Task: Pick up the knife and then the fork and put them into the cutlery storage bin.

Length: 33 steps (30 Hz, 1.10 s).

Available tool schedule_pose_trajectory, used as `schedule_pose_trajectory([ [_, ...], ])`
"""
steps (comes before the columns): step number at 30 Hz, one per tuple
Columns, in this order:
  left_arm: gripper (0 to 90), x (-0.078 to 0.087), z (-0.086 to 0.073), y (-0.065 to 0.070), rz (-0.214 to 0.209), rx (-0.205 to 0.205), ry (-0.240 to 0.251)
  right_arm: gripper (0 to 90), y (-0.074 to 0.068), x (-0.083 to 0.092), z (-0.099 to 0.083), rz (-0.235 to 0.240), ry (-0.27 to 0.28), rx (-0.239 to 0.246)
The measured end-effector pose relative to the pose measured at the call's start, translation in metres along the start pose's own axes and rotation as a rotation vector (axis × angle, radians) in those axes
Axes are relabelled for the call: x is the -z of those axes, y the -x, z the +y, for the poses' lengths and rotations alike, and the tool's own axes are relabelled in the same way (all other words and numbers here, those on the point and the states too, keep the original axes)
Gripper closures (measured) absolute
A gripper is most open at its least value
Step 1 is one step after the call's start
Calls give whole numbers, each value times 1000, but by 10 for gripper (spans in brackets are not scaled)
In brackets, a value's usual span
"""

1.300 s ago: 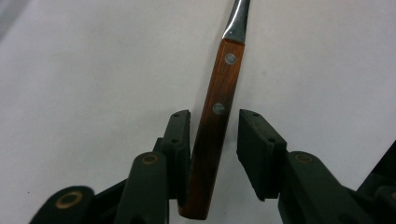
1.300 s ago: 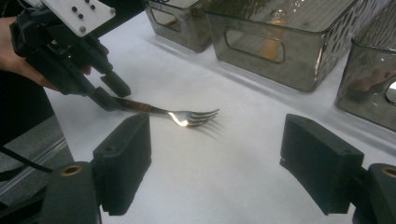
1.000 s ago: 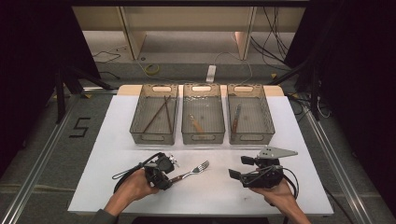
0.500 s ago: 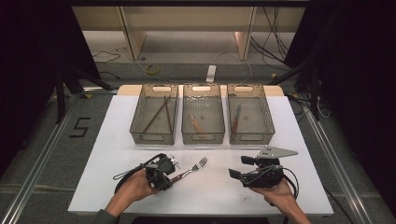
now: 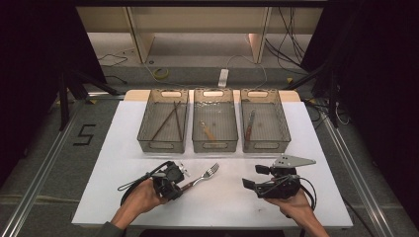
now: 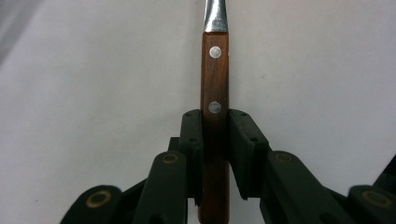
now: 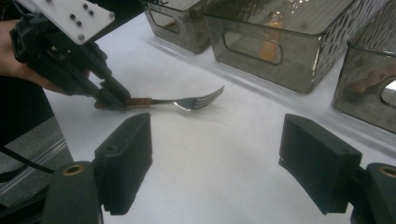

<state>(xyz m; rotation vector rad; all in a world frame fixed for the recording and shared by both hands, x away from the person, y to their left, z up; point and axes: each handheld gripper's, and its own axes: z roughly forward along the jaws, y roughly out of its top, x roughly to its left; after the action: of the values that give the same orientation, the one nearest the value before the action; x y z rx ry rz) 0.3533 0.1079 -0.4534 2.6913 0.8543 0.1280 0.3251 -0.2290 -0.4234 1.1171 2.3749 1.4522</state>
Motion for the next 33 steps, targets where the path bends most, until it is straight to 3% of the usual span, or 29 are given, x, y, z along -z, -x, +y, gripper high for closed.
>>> schedule_pose_trajectory([
  [8, 757, 11, 1, -1, -22, 28, 93, 261, -2, -1, 0, 1, -3, 3],
  [12, 757, 14, 1, -4, -12, 56, 143, 261, -2, -2, 0, -1, -6, 2],
  [21, 757, 20, 0, -6, -15, 86, 215, 261, -3, -3, 0, -1, -5, 2],
  [27, 757, 23, 1, -6, -31, 90, 237, 261, -4, -5, 0, -2, -8, 7],
  [33, 757, 29, 5, -3, -34, 97, 288, 265, -8, -9, 1, 0, 1, -13],
])
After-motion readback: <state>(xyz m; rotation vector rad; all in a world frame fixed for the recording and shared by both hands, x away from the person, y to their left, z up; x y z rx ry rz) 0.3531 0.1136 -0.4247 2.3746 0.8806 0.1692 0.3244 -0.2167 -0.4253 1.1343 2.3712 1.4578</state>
